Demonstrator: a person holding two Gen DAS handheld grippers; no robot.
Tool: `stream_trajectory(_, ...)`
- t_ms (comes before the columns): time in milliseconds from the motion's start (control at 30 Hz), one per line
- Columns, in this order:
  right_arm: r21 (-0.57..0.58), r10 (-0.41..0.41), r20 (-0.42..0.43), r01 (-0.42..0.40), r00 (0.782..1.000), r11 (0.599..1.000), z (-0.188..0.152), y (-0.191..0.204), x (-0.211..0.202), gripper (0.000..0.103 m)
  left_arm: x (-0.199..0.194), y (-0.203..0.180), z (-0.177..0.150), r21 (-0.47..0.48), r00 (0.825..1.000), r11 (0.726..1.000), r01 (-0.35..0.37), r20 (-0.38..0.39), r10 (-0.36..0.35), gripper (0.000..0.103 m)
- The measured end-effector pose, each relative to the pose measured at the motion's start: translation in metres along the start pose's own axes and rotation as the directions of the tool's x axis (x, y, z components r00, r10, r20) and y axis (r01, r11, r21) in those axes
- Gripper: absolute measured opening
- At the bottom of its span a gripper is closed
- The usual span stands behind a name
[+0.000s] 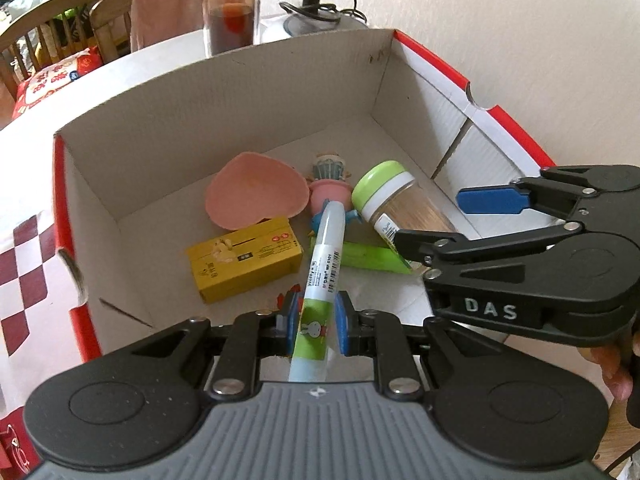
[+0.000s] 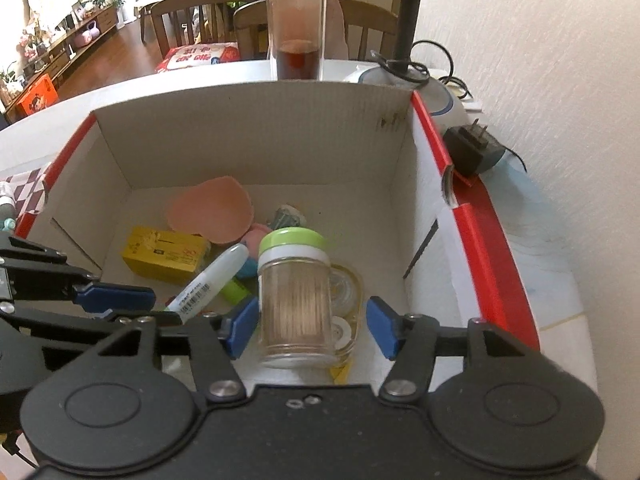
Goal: Organize rigid objects
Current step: 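Lower the marker and open the left gripper while the right releases the toothpick jar, then withdraw both grippers from the shoebox back toward the remaining pile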
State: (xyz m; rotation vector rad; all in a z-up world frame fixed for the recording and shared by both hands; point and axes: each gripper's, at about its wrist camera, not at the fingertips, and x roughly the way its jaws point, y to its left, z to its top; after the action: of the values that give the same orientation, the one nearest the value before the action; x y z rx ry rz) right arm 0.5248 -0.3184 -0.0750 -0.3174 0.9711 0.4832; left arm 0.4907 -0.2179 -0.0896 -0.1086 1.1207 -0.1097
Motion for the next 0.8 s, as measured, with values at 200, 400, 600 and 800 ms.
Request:
stream_trajectory(200, 0.018, 0.005, 0.029, -0.006, 1.0, 1.0, -0.001, -0.003, -0.015, 0.063, -0.018, 0.002, -0.004, -0.015, 0.998, 1.0, 0.008, 0.055, -0.007, 0.028)
stream_trajectory(400, 0.038, 0.02, 0.061, -0.023, 0.998, 0.999, -0.003, -0.005, -0.032, 0.07, -0.039, 0.004, -0.01, -0.012, 0.993, 1.0, 0.006, 0.116, -0.005, 0.028)
stream_trajectory(600, 0.037, 0.058, 0.106, -0.062, 0.993, 0.997, -0.006, 0.0, -0.055, 0.077, -0.064, 0.007, -0.022, 0.006, 0.981, 1.0, -0.013, 0.195, 0.011, 0.028)
stream_trajectory(800, 0.013, 0.102, 0.153, -0.105, 0.983, 0.994, -0.01, 0.014, -0.079, 0.08, -0.096, 0.019, -0.038, -0.022, 0.96, 0.999, -0.031, 0.278, 0.036, 0.028)
